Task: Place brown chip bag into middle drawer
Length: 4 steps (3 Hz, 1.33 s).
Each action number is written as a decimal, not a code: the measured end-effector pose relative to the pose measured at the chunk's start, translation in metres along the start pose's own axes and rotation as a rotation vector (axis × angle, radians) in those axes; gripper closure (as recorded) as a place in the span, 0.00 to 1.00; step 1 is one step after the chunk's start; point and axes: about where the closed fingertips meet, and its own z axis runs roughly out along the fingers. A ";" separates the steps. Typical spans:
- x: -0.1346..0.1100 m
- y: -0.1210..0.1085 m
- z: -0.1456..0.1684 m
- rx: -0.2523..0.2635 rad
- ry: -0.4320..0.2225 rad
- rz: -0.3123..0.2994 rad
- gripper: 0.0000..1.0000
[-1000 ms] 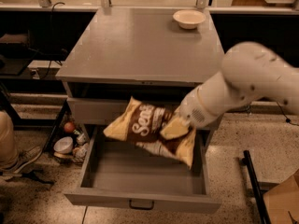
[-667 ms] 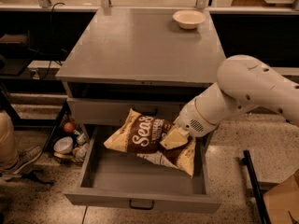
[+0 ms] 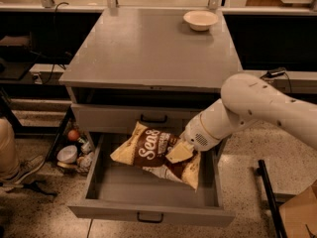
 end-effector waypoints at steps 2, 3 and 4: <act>0.037 -0.050 0.120 -0.057 -0.007 0.083 1.00; 0.056 -0.072 0.164 -0.019 -0.048 0.178 1.00; 0.066 -0.099 0.193 0.053 -0.119 0.269 1.00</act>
Offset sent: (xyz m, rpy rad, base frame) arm 0.0600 0.0353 -0.2050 0.0540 0.1056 -0.0948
